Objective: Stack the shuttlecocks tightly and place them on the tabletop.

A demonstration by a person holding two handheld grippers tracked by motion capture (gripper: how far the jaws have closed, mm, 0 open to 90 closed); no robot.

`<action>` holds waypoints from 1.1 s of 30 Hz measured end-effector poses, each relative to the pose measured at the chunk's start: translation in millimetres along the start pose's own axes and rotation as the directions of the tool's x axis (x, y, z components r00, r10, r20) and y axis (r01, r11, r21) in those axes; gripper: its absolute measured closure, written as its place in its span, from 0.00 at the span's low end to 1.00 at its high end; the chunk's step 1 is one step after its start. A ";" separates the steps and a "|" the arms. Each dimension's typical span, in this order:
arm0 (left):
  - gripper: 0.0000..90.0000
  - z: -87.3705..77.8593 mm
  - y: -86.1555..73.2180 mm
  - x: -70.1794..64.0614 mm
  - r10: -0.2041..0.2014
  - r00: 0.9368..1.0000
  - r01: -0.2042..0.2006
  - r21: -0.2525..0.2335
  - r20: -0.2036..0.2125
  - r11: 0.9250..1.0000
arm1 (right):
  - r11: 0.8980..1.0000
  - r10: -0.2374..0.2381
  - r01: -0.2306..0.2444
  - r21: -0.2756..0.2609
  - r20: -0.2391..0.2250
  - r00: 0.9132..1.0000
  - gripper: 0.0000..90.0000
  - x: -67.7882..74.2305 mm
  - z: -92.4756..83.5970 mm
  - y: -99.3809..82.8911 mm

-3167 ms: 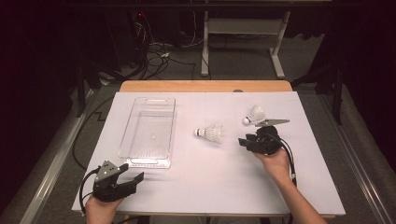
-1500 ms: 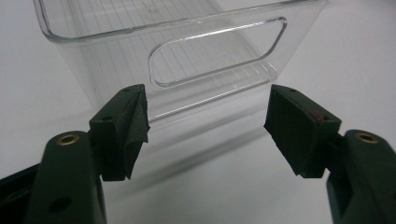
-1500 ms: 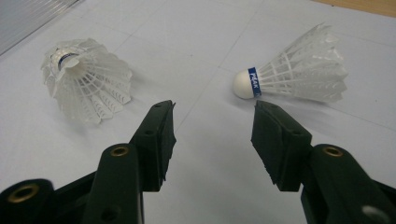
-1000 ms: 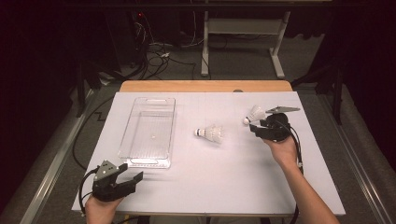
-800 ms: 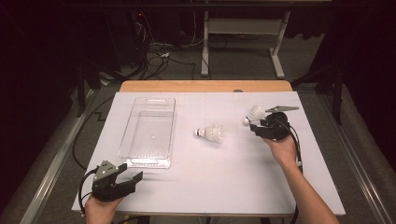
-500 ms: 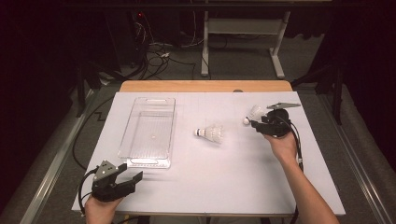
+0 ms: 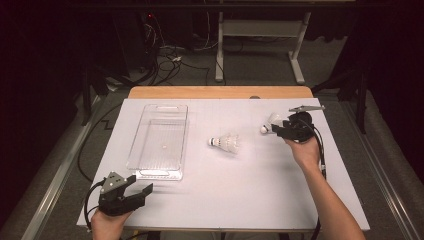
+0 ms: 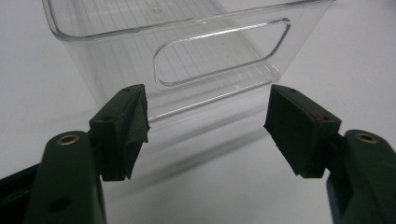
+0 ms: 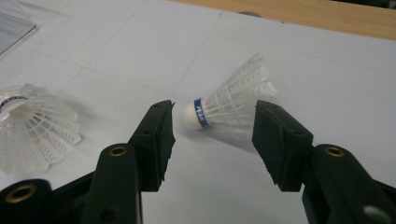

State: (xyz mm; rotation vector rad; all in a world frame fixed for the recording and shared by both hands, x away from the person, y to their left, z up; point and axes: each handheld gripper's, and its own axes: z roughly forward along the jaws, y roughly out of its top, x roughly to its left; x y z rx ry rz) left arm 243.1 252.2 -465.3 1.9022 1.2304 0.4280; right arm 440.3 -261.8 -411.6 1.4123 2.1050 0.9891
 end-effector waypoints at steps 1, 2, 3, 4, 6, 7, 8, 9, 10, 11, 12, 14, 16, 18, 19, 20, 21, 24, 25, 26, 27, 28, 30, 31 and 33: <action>0.34 -0.1 0.0 0.0 0.000 1.000 0.000 0.001 0.000 1.000 | 1.000 0.003 -0.003 -0.003 0.004 1.000 0.54 -1.1 0.0 0.9; 0.34 -0.1 0.0 0.0 0.000 1.000 0.000 0.001 0.000 1.000 | 1.000 0.006 -0.006 -0.006 0.007 1.000 0.54 -2.1 0.1 1.7; 0.34 -0.1 0.0 0.0 -0.001 1.000 0.001 0.000 -0.001 1.000 | 1.000 0.008 -0.008 -0.005 0.009 1.000 0.54 -3.2 0.5 2.4; 0.34 -0.2 0.0 0.1 -0.003 1.000 0.003 0.001 -0.001 1.000 | 1.000 0.011 -0.011 -0.001 0.010 1.000 0.54 -4.2 1.1 3.2; 0.34 -0.2 0.0 0.2 -0.004 1.000 0.004 0.001 -0.001 1.000 | 1.000 0.017 -0.017 0.004 0.017 1.000 0.54 -6.3 2.6 4.7; 0.34 -0.2 0.0 0.2 -0.005 1.000 0.005 0.001 -0.001 1.000 | 1.000 0.022 -0.022 0.004 0.017 1.000 0.54 -7.3 3.3 5.5; 0.34 -0.1 0.0 0.3 -0.005 1.000 0.005 0.001 0.000 1.000 | 1.000 0.025 -0.025 0.006 0.018 1.000 0.54 -8.4 3.9 6.4; 0.34 0.1 -0.1 0.5 -0.006 1.000 0.006 0.000 0.000 1.000 | 1.000 0.028 -0.028 0.007 0.019 0.999 0.54 -9.2 4.7 7.3; 0.34 0.3 -0.1 0.7 -0.007 1.000 0.007 0.001 0.000 1.000 | 1.000 0.029 -0.029 0.004 0.019 0.999 0.54 -10.1 5.6 8.1; 0.34 0.6 0.0 0.8 -0.006 1.000 0.006 0.003 0.001 1.000 | 0.999 0.033 -0.033 0.004 0.016 0.999 0.54 -10.8 6.7 8.8; 0.34 0.7 0.1 0.8 -0.005 1.000 0.005 0.006 0.002 1.000 | 0.999 0.032 -0.032 0.005 0.017 0.999 0.54 -11.5 8.4 9.4; 0.34 0.8 0.1 0.4 -0.004 1.000 0.004 0.006 0.001 1.000 | 0.999 0.037 -0.037 0.009 0.017 0.999 0.53 -13.4 11.3 10.6; 0.34 0.7 0.1 0.4 -0.004 1.000 0.004 0.006 0.000 1.000 | 0.999 0.047 -0.047 0.010 0.019 0.999 0.53 -15.2 13.9 11.9; 0.34 0.7 0.0 0.5 -0.004 1.000 0.004 0.006 0.000 1.000 | 0.999 0.052 -0.052 0.014 0.024 0.998 0.53 -16.9 15.8 13.8; 0.34 0.7 0.0 0.4 -0.004 1.000 0.004 0.006 0.000 1.000 | 0.998 0.056 -0.056 0.015 0.027 0.998 0.53 -17.8 16.2 14.7; 0.34 0.7 0.0 0.4 -0.004 1.000 0.004 0.005 0.000 1.000 | 0.998 0.058 -0.059 0.014 0.027 0.998 0.53 -18.9 16.7 15.6; 0.34 0.7 0.0 0.4 -0.005 1.000 0.005 0.005 0.000 1.000 | 0.998 0.068 -0.068 0.013 0.022 0.997 0.53 -19.8 17.0 16.3; 0.34 0.5 -0.1 0.4 -0.005 1.000 0.005 0.005 0.000 1.000 | 0.997 0.079 -0.079 0.012 0.017 0.997 0.53 -22.0 19.2 17.1; 0.34 0.5 -0.1 0.4 -0.005 1.000 0.005 0.005 0.000 1.000 | 0.996 0.082 -0.082 0.014 0.015 0.996 0.53 -22.5 20.3 16.9; 0.34 0.5 -0.1 0.4 -0.005 1.000 0.005 0.005 0.000 1.000 | 0.996 0.089 -0.089 0.016 0.015 0.996 0.53 -22.8 21.4 16.8; 0.34 0.5 -0.1 0.4 -0.005 1.000 0.005 0.006 0.000 1.000 | 0.996 0.091 -0.091 0.018 0.016 0.996 0.53 -23.1 22.7 16.6; 0.34 0.6 -0.1 0.5 -0.005 1.000 0.005 0.006 0.000 1.000 | 0.996 0.091 -0.091 0.022 0.015 0.996 0.53 -23.3 24.1 16.5; 0.34 0.7 -0.1 0.6 -0.006 1.000 0.006 0.006 0.000 1.000 | 0.996 0.091 -0.091 0.022 0.014 0.996 0.53 -23.6 25.5 16.4; 0.34 0.8 -0.1 0.8 -0.006 1.000 0.006 0.007 0.000 1.000 | 0.995 0.094 -0.095 0.022 0.014 0.995 0.53 -24.2 27.8 16.4; 0.34 1.0 -0.1 0.7 -0.006 1.000 0.006 0.008 0.000 1.000 | 0.994 0.102 -0.103 0.025 0.014 0.995 0.53 -25.2 29.6 16.6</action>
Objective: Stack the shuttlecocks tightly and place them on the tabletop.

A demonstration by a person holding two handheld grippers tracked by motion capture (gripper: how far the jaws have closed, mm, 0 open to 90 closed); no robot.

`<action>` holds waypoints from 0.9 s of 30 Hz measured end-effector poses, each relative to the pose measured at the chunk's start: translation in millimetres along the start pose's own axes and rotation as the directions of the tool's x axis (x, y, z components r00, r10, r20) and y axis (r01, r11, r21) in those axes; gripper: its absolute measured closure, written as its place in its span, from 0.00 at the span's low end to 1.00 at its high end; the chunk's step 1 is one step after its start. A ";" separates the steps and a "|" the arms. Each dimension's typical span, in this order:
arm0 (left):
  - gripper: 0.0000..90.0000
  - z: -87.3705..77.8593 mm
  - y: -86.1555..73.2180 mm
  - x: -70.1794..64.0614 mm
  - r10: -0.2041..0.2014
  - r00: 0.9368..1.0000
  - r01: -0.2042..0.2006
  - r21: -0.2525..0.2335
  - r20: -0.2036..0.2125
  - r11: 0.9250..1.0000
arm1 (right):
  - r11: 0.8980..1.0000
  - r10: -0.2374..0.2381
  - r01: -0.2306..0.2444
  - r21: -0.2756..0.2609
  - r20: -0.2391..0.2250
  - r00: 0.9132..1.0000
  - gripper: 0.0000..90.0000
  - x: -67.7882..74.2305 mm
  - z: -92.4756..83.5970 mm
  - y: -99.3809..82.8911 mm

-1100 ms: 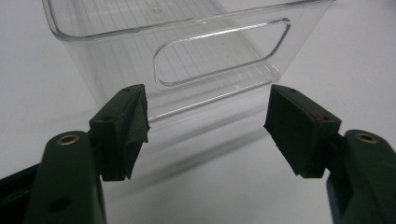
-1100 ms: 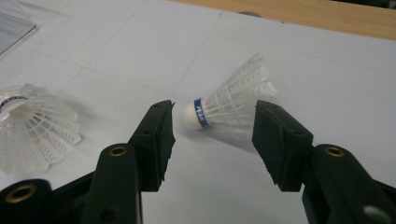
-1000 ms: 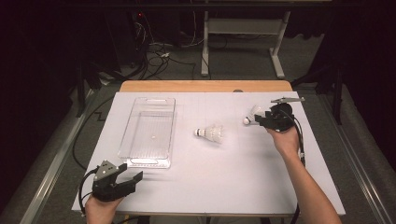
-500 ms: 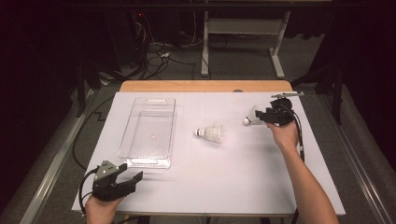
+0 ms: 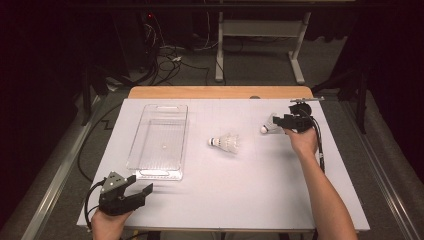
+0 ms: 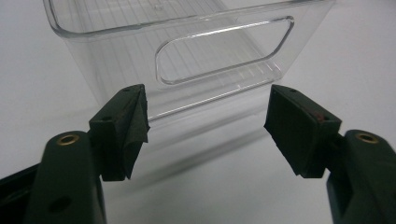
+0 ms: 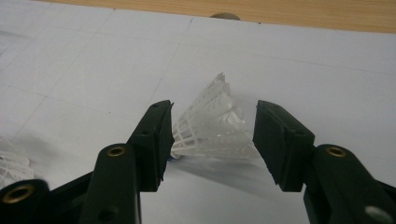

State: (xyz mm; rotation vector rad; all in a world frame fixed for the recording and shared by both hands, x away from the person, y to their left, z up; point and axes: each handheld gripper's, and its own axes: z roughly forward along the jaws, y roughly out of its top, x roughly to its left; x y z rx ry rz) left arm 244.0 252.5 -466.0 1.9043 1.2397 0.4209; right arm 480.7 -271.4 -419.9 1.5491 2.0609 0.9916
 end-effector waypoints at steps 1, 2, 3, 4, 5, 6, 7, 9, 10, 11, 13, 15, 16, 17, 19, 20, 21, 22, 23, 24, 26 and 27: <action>0.34 0.1 0.0 -0.1 0.000 1.000 0.000 0.000 0.000 1.000 | 1.000 0.004 -0.004 0.001 0.001 1.000 0.53 -0.4 0.9 0.2; 0.34 0.2 0.0 -0.1 0.000 1.000 0.000 0.001 0.000 1.000 | 1.000 0.003 -0.003 0.002 0.001 1.000 0.53 -0.8 2.0 0.3; 0.34 0.1 0.0 0.0 0.000 1.000 0.000 0.001 0.000 1.000 | 1.000 0.003 -0.003 0.006 0.003 1.000 0.53 -0.8 3.0 0.6; 0.34 0.0 0.0 0.0 0.000 1.000 0.000 0.001 0.000 1.000 | 1.000 0.003 -0.003 0.007 0.005 1.000 0.53 -0.9 3.9 0.8; 0.34 0.0 -0.1 0.1 -0.001 1.000 0.001 0.000 0.000 1.000 | 1.000 0.005 -0.005 0.006 0.005 1.000 0.53 -1.2 4.5 1.1; 0.34 0.0 -0.1 0.1 -0.001 1.000 0.001 0.000 0.000 1.000 | 1.000 0.004 -0.004 0.005 0.006 1.000 0.53 -1.4 5.1 1.5; 0.34 0.0 -0.1 0.2 -0.001 1.000 0.001 0.001 0.000 1.000 | 1.000 0.006 -0.006 0.006 0.006 1.000 0.53 -1.5 5.5 2.0; 0.34 0.0 -0.1 0.1 -0.001 1.000 0.001 0.000 0.000 1.000 | 1.000 0.012 -0.012 0.007 0.005 1.000 0.53 -1.6 6.3 2.9; 0.34 0.0 -0.1 0.2 -0.002 1.000 0.002 0.000 0.001 1.000 | 1.000 0.010 -0.010 0.006 0.003 1.000 0.53 -1.7 6.9 3.3; 0.34 -0.1 -0.1 0.2 -0.002 1.000 0.002 0.000 0.001 1.000 | 1.000 0.012 -0.012 0.007 0.002 1.000 0.53 -1.5 7.4 3.6; 0.34 -0.1 -0.1 0.1 -0.002 1.000 0.002 -0.001 0.001 1.000 | 1.000 0.010 -0.010 0.008 -0.001 1.000 0.53 -0.8 8.8 3.9; 0.34 -0.2 -0.2 0.0 -0.002 1.000 0.002 -0.001 0.001 1.000 | 1.000 0.010 -0.010 0.009 -0.002 1.000 0.53 -0.2 10.2 4.0; 0.34 -0.2 -0.2 0.0 -0.002 1.000 0.002 -0.001 0.001 1.000 | 1.000 0.010 -0.010 0.011 -0.003 1.000 0.53 0.0 10.9 4.1; 0.34 -0.2 -0.2 0.0 -0.002 1.000 0.002 -0.001 0.001 1.000 | 1.000 0.011 -0.011 0.012 -0.004 1.000 0.53 0.2 11.6 4.1; 0.34 -0.2 -0.2 0.2 -0.002 1.000 0.002 -0.001 0.002 1.000 | 1.000 0.014 -0.013 0.016 -0.006 1.000 0.53 0.8 12.9 4.1; 0.34 -0.1 -0.2 0.2 -0.002 1.000 0.002 -0.001 0.002 1.000 | 1.000 0.013 -0.013 0.017 -0.008 1.000 0.53 0.9 13.4 4.0; 0.34 -0.1 -0.2 0.2 -0.002 1.000 0.002 0.000 0.002 1.000 | 1.000 0.015 -0.015 0.020 -0.009 1.000 0.53 1.1 13.9 3.9; 0.34 -0.1 -0.2 0.2 -0.002 1.000 0.002 -0.001 0.002 1.000 | 1.000 0.014 -0.014 0.022 -0.009 1.000 0.53 1.2 14.4 3.7; 0.34 -0.1 -0.2 0.3 -0.002 1.000 0.002 0.000 0.002 1.000 | 1.000 0.014 -0.014 0.023 -0.010 1.000 0.54 1.2 14.8 3.5; 0.34 -0.1 -0.2 0.3 -0.002 1.000 0.002 0.000 0.002 1.000 | 1.000 0.016 -0.016 0.026 -0.010 1.000 0.54 1.2 15.0 3.3; 0.34 0.0 -0.2 0.4 -0.002 1.000 0.002 0.001 0.001 1.000 | 0.999 0.018 -0.018 0.030 -0.011 1.000 0.55 1.3 15.2 2.9; 0.34 0.0 -0.1 0.5 -0.003 1.000 0.003 0.002 0.001 1.000 | 0.999 0.020 -0.019 0.033 -0.012 1.000 0.56 1.4 15.1 2.7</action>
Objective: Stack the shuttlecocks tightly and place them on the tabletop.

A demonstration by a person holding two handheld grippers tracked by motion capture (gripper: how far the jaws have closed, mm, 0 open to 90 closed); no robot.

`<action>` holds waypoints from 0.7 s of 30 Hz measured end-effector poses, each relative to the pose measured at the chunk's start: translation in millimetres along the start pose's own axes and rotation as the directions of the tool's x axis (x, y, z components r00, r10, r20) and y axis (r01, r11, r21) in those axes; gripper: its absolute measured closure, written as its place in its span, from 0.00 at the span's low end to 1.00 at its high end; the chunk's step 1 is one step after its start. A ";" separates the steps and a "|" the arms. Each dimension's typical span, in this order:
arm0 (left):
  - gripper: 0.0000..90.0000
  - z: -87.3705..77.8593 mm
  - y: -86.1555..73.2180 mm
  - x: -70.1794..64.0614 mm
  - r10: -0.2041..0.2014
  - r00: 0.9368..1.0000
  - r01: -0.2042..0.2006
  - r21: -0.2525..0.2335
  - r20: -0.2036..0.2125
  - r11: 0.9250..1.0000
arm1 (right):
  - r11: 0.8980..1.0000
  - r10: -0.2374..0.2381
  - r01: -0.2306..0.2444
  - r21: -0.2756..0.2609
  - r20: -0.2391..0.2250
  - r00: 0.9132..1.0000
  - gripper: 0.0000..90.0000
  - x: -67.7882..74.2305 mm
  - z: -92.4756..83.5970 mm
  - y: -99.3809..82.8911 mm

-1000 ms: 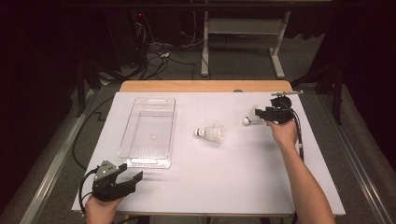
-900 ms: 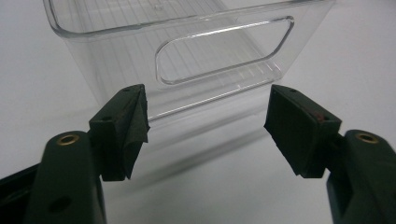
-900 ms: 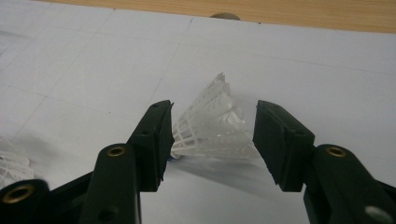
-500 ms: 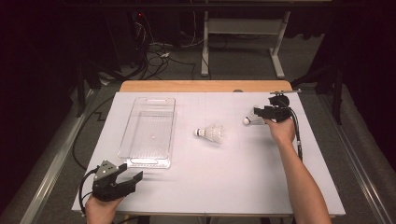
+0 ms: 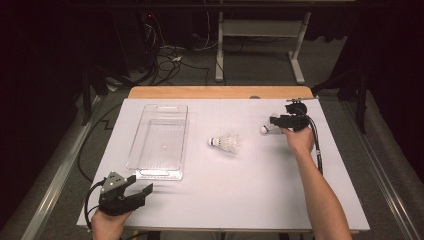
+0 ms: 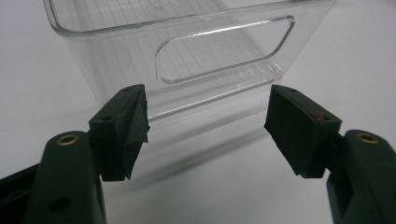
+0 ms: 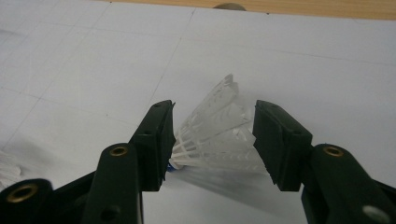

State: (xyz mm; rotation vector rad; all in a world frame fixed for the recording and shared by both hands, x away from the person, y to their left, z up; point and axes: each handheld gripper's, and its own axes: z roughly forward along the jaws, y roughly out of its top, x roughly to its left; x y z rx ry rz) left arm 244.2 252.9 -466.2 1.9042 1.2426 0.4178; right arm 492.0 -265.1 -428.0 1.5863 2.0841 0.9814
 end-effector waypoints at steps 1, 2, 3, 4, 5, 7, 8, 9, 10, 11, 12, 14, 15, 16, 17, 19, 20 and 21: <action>0.34 0.0 0.0 0.0 0.000 1.000 0.000 0.000 -0.001 1.000 | 1.000 0.002 -0.002 0.003 -0.001 1.000 0.57 0.1 -0.4 -0.1; 0.34 0.0 0.0 0.1 0.000 1.000 0.000 -0.001 -0.001 1.000 | 1.000 0.004 -0.004 0.005 -0.001 1.000 0.58 0.2 -0.9 -0.2; 0.34 0.0 0.0 0.0 0.000 1.000 0.000 0.000 -0.001 1.000 | 1.000 0.006 -0.006 0.007 -0.002 1.000 0.59 0.1 -1.6 -0.2; 0.34 0.0 0.0 0.1 0.001 1.000 -0.001 0.000 -0.001 1.000 | 1.000 0.009 -0.009 0.011 -0.003 1.000 0.60 0.0 -2.3 -0.3; 0.34 0.0 0.0 0.1 0.001 1.000 -0.001 0.000 -0.001 1.000 | 1.000 0.010 -0.009 0.016 -0.004 1.000 0.62 -0.4 -2.8 -0.3; 0.34 0.0 0.0 0.1 0.001 1.000 -0.001 0.001 -0.001 1.000 | 1.000 0.011 -0.011 0.021 -0.005 1.000 0.65 -1.0 -3.5 -0.5; 0.34 0.0 0.0 0.2 0.001 1.000 -0.001 0.001 -0.001 1.000 | 0.999 0.014 -0.014 0.030 -0.008 1.000 0.66 -1.5 -4.0 -0.7; 0.34 0.0 0.0 0.2 0.001 1.000 -0.001 0.000 -0.001 1.000 | 0.999 0.017 -0.017 0.036 -0.012 1.000 0.67 -1.7 -4.0 -1.0; 0.34 0.1 0.1 0.1 0.000 1.000 0.000 0.001 -0.001 1.000 | 0.999 0.018 -0.017 0.043 -0.014 1.000 0.69 -1.8 -4.0 -1.4; 0.34 0.1 0.1 0.0 0.001 1.000 -0.001 0.001 -0.001 1.000 | 0.998 0.017 -0.016 0.053 -0.020 1.000 0.72 -1.6 -4.0 -1.8; 0.34 0.0 0.2 0.0 0.001 1.000 -0.001 0.003 0.000 1.000 | 0.998 0.014 -0.012 0.061 -0.027 1.000 0.74 -1.0 -3.9 -2.3; 0.34 0.4 0.2 -0.4 0.003 1.000 -0.003 0.000 -0.003 1.000 | 0.997 0.010 -0.007 0.076 -0.040 0.999 0.78 1.3 -4.3 -3.7; 0.34 0.5 0.2 -0.6 0.003 1.000 -0.003 -0.001 -0.003 1.000 | 0.997 0.001 0.003 0.079 -0.046 0.999 0.80 2.5 -4.0 -4.5; 0.34 0.4 0.1 -0.7 0.004 1.000 -0.004 -0.001 -0.003 1.000 | 0.996 -0.009 0.013 0.088 -0.050 0.999 0.81 3.9 -3.9 -5.1; 0.34 0.1 0.1 -0.8 0.004 1.000 -0.004 -0.002 -0.003 1.000 | 0.996 -0.012 0.017 0.093 -0.053 0.999 0.83 5.4 -4.0 -5.6; 0.34 -0.2 0.1 -0.6 0.004 1.000 -0.004 -0.002 -0.002 1.000 | 0.995 -0.013 0.020 0.093 -0.074 0.997 0.86 6.5 -4.8 -6.0; 0.34 -0.2 0.1 -0.6 0.004 1.000 -0.004 -0.002 -0.002 1.000 | 0.995 -0.011 0.018 0.094 -0.079 0.997 0.87 7.5 -5.2 -6.2; 0.34 -0.2 0.1 -0.6 0.004 1.000 -0.004 -0.001 -0.001 1.000 | 0.995 -0.010 0.018 0.094 -0.088 0.996 0.88 8.4 -5.6 -6.4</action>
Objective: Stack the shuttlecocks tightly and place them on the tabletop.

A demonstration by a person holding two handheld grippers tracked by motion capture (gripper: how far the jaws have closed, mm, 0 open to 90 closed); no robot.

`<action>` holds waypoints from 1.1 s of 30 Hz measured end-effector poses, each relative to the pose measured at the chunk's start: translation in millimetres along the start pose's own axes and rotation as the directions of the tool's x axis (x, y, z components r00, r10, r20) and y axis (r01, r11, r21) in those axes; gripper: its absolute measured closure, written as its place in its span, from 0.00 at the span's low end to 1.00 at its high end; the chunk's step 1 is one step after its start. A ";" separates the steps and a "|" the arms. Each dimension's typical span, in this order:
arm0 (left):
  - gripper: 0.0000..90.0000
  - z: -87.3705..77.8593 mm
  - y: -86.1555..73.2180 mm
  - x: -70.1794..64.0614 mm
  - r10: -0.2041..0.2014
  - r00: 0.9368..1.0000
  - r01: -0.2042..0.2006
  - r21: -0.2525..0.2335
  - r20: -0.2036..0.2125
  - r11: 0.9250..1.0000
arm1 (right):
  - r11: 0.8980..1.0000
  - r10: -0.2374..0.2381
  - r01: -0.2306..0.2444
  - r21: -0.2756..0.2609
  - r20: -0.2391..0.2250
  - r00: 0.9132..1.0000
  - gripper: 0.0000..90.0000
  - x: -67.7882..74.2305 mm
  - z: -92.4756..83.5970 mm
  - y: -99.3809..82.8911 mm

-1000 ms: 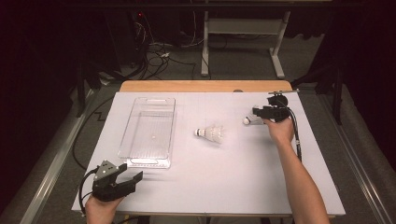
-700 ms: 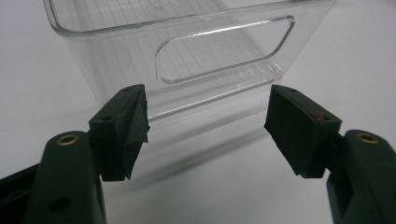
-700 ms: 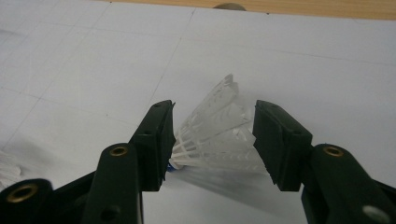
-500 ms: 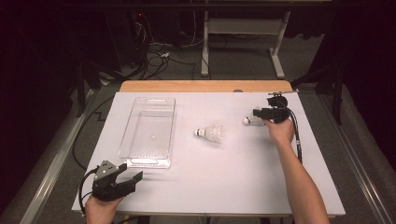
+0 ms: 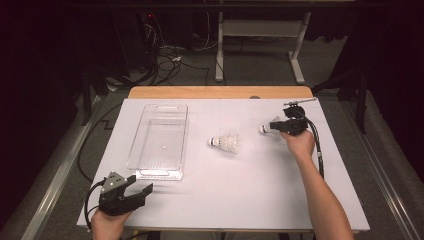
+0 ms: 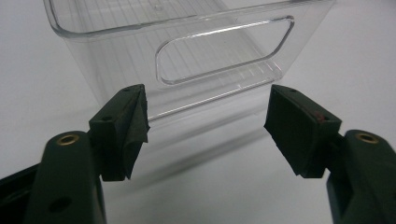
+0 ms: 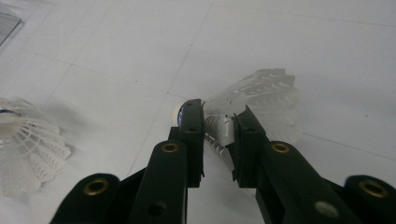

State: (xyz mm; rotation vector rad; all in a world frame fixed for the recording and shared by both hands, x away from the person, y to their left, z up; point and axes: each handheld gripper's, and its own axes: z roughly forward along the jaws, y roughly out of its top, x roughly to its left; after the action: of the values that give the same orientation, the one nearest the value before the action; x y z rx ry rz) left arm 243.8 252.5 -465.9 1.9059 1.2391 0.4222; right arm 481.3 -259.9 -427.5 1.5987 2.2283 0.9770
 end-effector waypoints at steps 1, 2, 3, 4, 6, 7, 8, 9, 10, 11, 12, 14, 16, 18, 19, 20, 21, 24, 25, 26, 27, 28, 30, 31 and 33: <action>0.34 0.1 0.0 -0.1 0.000 1.000 0.000 0.000 0.000 1.000 | 1.000 -0.003 0.003 0.001 -0.011 1.000 0.89 0.8 -0.1 -0.3; 0.34 0.2 0.0 -0.2 0.000 1.000 0.000 0.000 0.001 1.000 | 1.000 -0.009 0.009 0.001 -0.017 1.000 0.90 1.7 -0.2 -0.6; 0.34 0.2 0.0 -0.3 0.000 1.000 0.000 0.000 0.001 1.000 | 1.000 -0.010 0.010 0.004 -0.022 1.000 0.92 2.8 -0.4 -1.2; 0.34 0.2 0.0 -0.4 0.001 1.000 -0.001 0.000 0.001 1.000 | 1.000 -0.016 0.016 0.003 -0.027 1.000 0.93 3.3 -0.4 -1.8; 0.34 -0.1 0.1 -0.7 0.003 1.000 -0.003 -0.001 0.001 1.000 | 1.000 -0.014 0.015 0.004 -0.038 0.999 0.95 4.1 -1.1 -3.6; 0.34 -0.4 0.0 -1.0 0.005 1.000 -0.005 -0.002 0.001 1.000 | 1.000 -0.014 0.014 0.002 -0.042 0.999 0.96 4.5 -1.1 -4.6; 0.34 -0.8 -0.1 -1.2 0.006 1.000 -0.006 -0.005 0.001 1.000 | 1.000 -0.016 0.016 0.003 -0.045 0.999 0.96 4.8 -1.4 -5.6; 0.34 -0.9 -0.2 -1.3 0.006 1.000 -0.006 -0.005 0.000 1.000 | 1.000 -0.015 0.015 0.006 -0.045 0.999 0.97 5.4 -1.8 -6.4; 0.34 -1.0 -0.2 -1.3 0.004 1.000 -0.004 -0.005 -0.001 1.000 | 1.000 -0.016 0.016 0.008 -0.046 0.999 0.97 5.8 -2.3 -7.1; 0.34 -1.0 -0.2 -1.3 0.005 1.000 -0.005 -0.005 -0.001 1.000 | 1.000 -0.018 0.018 0.004 -0.047 0.999 0.98 5.9 -2.5 -8.0; 0.34 -1.0 -0.1 -1.4 0.005 1.000 -0.005 -0.005 -0.002 1.000 | 1.000 -0.020 0.020 0.001 -0.050 0.999 0.98 5.9 -2.8 -8.9; 0.34 -0.9 -0.1 -1.4 0.005 1.000 -0.005 -0.005 -0.003 1.000 | 1.000 -0.022 0.021 -0.001 -0.053 0.998 0.99 5.7 -3.7 -11.1; 0.34 -0.9 0.0 -1.3 0.005 1.000 -0.005 -0.003 -0.003 1.000 | 1.000 -0.023 0.023 -0.003 -0.054 0.998 0.99 5.2 -4.7 -13.3; 0.34 -0.6 0.0 -1.5 0.005 1.000 -0.005 -0.003 -0.004 1.000 | 1.000 -0.022 0.022 -0.010 -0.055 0.998 0.99 4.5 -5.9 -15.6; 0.34 -0.5 0.0 -1.6 0.005 1.000 -0.005 -0.002 -0.004 1.000 | 1.000 -0.023 0.022 -0.011 -0.056 0.998 0.99 4.1 -6.6 -16.6; 0.34 -0.5 0.0 -1.5 0.005 1.000 -0.005 -0.002 -0.005 1.000 | 1.000 -0.023 0.023 -0.012 -0.056 0.998 0.99 3.8 -7.1 -17.6; 0.34 -0.5 0.0 -1.3 0.004 1.000 -0.004 -0.002 -0.006 1.000 | 1.000 -0.024 0.023 -0.014 -0.058 0.998 0.99 3.5 -7.7 -18.5; 0.34 -0.7 -0.1 -0.9 -0.001 1.000 0.001 -0.003 -0.005 1.000 | 0.999 -0.032 0.031 -0.020 -0.060 0.998 0.99 3.6 -10.0 -20.4; 0.34 -0.7 -0.1 -0.9 -0.001 1.000 0.001 -0.003 -0.005 1.000 | 0.999 -0.032 0.031 -0.020 -0.060 0.998 0.99 3.6 -10.0 -20.4; 0.34 -0.7 -0.2 -1.1 0.000 1.000 0.000 -0.003 -0.004 1.000 | 0.999 -0.035 0.034 -0.026 -0.063 0.997 0.99 4.3 -12.2 -21.9; 0.34 -0.7 -0.2 -1.1 0.001 1.000 -0.001 -0.003 -0.004 1.000 | 0.999 -0.039 0.037 -0.028 -0.064 0.997 0.99 4.5 -13.1 -22.4; 0.34 -0.7 -0.2 -1.0 0.000 1.000 0.000 -0.003 -0.004 1.000 | 0.999 -0.043 0.041 -0.031 -0.065 0.997 0.99 4.9 -14.0 -23.1; 0.34 -0.7 -0.4 -0.8 -0.003 1.000 0.003 -0.005 -0.005 1.000 | 0.998 -0.045 0.043 -0.036 -0.070 0.996 0.99 6.4 -16.0 -24.5; 0.34 -1.0 -0.3 -0.8 -0.005 1.000 0.005 -0.006 -0.005 1.000 | 0.998 -0.049 0.046 -0.037 -0.073 0.996 0.99 6.9 -16.8 -25.0; 0.34 -1.0 -0.4 -0.7 -0.008 1.000 0.008 -0.009 -0.005 1.000 | 0.998 -0.054 0.050 -0.042 -0.079 0.995 0.99 7.4 -18.5 -26.1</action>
State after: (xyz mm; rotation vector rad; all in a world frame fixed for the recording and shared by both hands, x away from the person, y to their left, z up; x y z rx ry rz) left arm 242.6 252.4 -465.5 1.8929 1.2452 0.4278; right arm 448.9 -265.0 -428.6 1.5022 2.2755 1.0820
